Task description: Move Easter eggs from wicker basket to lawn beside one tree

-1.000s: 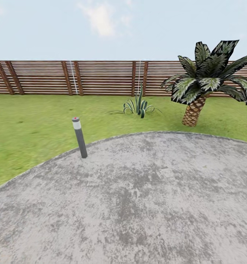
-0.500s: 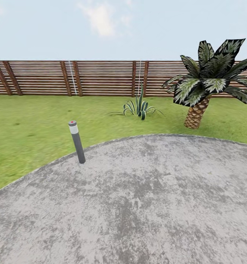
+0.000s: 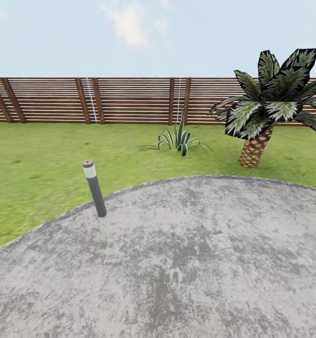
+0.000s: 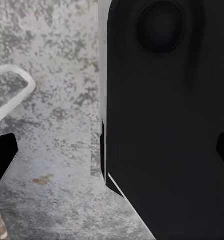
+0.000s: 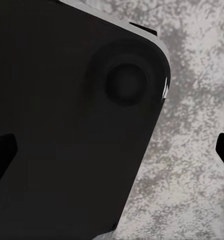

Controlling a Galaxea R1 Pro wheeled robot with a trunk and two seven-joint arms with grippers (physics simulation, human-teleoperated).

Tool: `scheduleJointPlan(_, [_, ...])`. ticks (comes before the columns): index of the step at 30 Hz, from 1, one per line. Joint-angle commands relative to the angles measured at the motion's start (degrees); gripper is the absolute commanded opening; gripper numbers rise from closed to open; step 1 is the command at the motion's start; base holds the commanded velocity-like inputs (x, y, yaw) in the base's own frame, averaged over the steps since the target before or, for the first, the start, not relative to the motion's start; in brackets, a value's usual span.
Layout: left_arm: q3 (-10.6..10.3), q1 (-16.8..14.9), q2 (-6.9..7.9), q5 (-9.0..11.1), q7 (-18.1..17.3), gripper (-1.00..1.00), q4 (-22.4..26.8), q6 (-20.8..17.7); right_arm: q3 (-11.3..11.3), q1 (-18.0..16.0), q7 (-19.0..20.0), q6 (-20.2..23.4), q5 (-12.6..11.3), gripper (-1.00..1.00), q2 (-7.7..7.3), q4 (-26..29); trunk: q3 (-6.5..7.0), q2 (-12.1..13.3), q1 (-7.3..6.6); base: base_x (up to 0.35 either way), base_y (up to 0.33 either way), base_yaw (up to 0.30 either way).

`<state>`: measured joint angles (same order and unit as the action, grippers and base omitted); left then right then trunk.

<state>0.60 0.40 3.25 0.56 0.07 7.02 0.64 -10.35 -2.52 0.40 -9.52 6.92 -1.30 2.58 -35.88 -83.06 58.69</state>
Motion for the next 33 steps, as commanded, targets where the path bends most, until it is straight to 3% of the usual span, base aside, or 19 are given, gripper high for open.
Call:
scheduleJointPlan(1, [0.0, 0.0, 0.0, 0.1, 0.0, 1.0, 0.1, 0.1, 0.1, 0.0, 0.0, -0.1, 0.5, 1.0, -0.02, 0.0, -0.04, 0.0, 0.03, 0.329, 0.0, 0.0])
scheduleJointPlan(33, [0.1, 0.0, 0.0, 0.1, 0.0, 1.0, 0.1, 0.1, 0.1, 0.0, 0.0, -0.1, 0.7, 1.0, 0.05, -0.2, -0.04, 0.0, 0.03, 0.329, 0.0, 0.0])
